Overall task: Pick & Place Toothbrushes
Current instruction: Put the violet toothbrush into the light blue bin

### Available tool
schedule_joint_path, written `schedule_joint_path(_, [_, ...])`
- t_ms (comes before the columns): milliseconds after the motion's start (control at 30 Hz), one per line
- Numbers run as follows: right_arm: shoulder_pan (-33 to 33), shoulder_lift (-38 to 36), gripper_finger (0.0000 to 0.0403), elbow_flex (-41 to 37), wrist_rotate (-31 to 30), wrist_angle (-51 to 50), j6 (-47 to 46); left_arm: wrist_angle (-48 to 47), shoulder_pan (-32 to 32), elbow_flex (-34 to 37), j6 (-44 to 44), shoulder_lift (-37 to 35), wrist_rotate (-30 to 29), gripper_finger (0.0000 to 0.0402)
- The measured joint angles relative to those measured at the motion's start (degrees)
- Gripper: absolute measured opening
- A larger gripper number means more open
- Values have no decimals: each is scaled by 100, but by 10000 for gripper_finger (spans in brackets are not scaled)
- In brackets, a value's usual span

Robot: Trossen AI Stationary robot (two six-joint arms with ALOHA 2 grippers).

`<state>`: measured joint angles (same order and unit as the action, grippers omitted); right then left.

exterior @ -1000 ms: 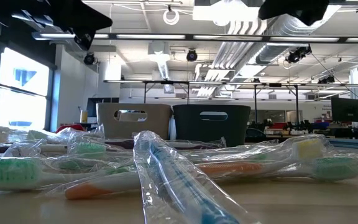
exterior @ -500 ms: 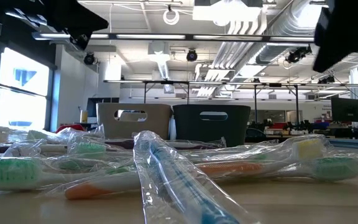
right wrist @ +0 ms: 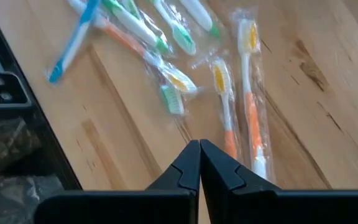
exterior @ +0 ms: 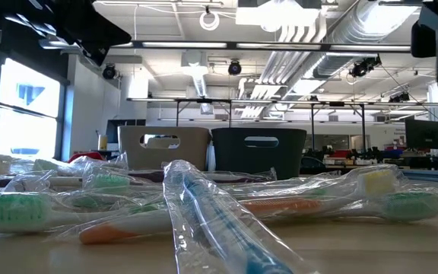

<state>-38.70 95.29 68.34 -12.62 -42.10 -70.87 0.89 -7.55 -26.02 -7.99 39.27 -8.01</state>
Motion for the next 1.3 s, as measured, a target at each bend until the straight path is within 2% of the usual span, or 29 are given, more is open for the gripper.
schedule_joint_path(300, [247, 0, 3, 0, -911, 1164, 758, -195, 0, 0, 0, 0, 0, 0])
schedule_joint_path(533, [608, 120, 3, 0, -1160, 2501, 2228, -193, 0, 0, 0, 0, 1, 0])
schedule_joint_path(600, [740, 253, 3, 0, -1140, 2950, 2682, -193, 0, 0, 0, 0, 2, 0])
schedule_joint_path(767, [1072, 735, 3, 2, -604, 3882, 3831, -191, 0, 0, 20, 0, 2, 0])
schedule_joint_path(967, [1473, 1236, 6, -2, -590, 3795, 3986, -198, 0, 0, 20, -4, 2, 0])
schedule_joint_path(1100, [1669, 1479, 31, -2, -586, 3788, 4402, -281, 0, 0, 20, -7, 2, 0])
schedule_joint_path(1300, [1858, 1659, 115, -2, -222, 3691, 4494, -373, 2, 0, 20, -7, 2, 0])
